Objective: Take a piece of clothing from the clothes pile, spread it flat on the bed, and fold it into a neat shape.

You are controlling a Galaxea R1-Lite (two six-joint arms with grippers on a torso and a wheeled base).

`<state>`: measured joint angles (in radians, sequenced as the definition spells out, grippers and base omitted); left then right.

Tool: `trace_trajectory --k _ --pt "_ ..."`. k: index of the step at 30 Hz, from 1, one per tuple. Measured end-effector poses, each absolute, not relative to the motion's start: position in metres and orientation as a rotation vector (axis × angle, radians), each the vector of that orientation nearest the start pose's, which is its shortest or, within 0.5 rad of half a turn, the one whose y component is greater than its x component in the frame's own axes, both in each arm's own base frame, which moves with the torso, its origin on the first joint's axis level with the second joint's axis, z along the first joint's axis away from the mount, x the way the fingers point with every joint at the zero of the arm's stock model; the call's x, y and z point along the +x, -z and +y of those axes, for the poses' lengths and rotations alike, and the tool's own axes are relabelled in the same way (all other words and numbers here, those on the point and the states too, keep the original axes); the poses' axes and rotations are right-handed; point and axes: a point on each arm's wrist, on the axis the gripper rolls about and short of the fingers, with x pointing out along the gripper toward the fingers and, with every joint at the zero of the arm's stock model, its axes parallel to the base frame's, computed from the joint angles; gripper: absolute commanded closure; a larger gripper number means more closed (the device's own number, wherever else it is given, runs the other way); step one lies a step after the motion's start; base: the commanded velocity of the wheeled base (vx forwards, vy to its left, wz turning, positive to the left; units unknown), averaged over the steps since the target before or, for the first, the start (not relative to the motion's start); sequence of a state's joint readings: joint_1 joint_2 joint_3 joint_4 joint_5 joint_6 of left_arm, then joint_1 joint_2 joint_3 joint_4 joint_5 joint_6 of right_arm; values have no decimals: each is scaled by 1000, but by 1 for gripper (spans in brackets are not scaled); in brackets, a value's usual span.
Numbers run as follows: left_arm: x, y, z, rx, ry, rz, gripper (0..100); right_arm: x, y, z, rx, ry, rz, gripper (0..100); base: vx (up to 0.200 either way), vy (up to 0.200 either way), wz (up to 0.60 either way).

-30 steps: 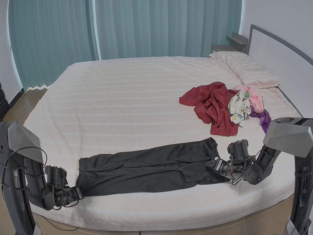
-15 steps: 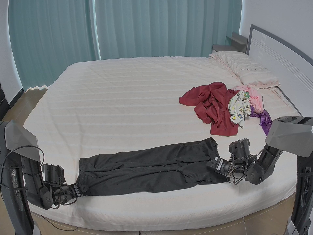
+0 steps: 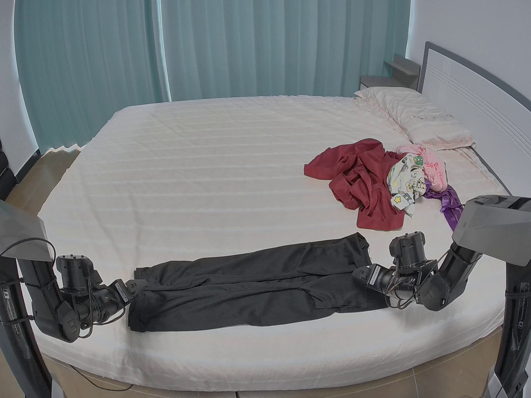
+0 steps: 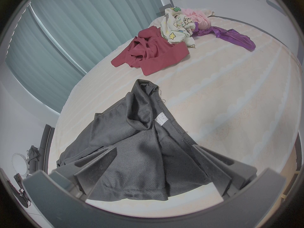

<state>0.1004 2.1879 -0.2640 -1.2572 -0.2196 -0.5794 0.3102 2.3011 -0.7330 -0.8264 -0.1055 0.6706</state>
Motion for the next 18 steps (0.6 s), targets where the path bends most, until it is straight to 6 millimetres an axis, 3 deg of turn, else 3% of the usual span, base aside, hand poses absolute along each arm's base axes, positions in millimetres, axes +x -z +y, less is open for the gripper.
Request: trace_trajectory --k 9,18 --pt "281 16 14 -631 -80 654 0 334 20 109 491 46 760 0 0 0 0" --pt "284 28 11 -622 -65 653 0 333 20 112 491 36 761 0 0 0 0"
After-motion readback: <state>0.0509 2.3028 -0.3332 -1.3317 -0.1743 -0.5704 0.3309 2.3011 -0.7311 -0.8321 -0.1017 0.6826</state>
